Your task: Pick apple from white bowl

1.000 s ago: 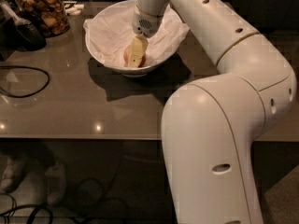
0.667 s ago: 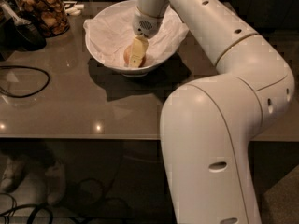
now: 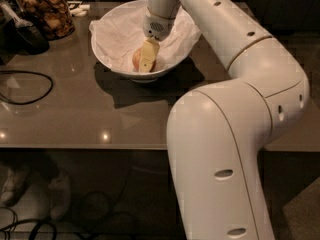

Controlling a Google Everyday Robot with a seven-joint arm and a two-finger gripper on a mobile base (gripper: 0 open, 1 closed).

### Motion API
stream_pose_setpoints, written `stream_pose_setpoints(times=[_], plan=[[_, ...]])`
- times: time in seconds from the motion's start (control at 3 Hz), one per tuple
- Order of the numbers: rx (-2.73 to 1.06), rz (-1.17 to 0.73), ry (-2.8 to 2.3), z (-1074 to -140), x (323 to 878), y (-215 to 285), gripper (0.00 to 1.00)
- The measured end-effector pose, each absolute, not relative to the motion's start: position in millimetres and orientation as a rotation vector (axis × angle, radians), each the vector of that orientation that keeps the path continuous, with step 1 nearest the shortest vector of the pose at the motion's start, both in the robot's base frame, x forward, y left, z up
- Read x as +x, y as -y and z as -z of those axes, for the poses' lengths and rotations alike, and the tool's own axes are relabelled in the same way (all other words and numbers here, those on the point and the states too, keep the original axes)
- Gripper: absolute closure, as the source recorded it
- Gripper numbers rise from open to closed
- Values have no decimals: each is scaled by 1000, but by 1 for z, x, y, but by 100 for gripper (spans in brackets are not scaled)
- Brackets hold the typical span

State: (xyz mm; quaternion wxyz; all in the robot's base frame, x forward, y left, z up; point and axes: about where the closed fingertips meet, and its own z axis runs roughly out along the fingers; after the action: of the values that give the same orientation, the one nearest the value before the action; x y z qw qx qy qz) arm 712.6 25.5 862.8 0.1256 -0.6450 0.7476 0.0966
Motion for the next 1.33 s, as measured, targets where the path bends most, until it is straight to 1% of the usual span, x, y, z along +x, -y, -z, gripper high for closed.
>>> stream_pose_setpoints(times=[0.33,1.0,1.33], plan=[[-1879,-281,-2178,-863,713,-26,35],[-1879,-281,-2178,-863,713,-26,82],[-1879,-281,-2178,-863,713,-26,100]])
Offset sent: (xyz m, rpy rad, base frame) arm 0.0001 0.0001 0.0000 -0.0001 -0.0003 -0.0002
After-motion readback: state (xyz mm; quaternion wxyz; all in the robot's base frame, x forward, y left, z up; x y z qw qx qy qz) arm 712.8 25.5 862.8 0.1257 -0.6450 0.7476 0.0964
